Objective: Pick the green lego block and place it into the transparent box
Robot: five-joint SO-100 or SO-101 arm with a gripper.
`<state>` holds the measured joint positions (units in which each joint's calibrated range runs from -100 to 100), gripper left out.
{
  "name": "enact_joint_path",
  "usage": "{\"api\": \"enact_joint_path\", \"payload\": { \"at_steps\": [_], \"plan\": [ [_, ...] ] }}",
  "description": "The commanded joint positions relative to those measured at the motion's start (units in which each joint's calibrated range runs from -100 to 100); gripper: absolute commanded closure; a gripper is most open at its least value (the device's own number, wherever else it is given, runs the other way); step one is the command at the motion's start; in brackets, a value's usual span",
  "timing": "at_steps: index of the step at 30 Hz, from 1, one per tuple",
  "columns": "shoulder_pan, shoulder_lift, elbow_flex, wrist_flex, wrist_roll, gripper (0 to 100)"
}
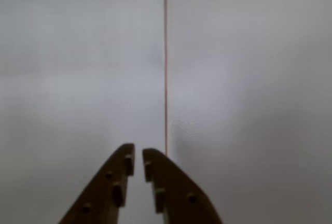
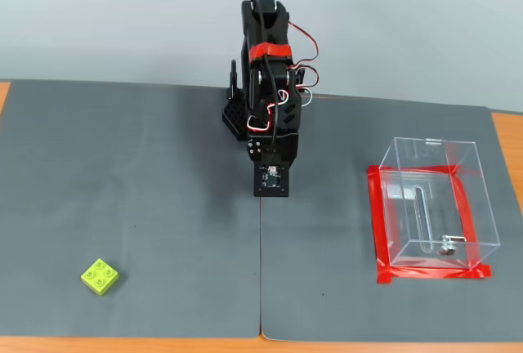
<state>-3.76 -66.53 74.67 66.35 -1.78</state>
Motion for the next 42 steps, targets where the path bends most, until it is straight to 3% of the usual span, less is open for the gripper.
{"api": "enact_joint_path", "payload": {
  "at_steps": [1, 27, 42],
  "plan": [
    [5.36, 7.47, -12.76, -0.64, -0.22, 98],
    [30.58, 54.61, -63.96, -0.64, -0.28, 98],
    [33.41, 75.38, -88.47, -0.64, -0.22, 98]
  ]
}}
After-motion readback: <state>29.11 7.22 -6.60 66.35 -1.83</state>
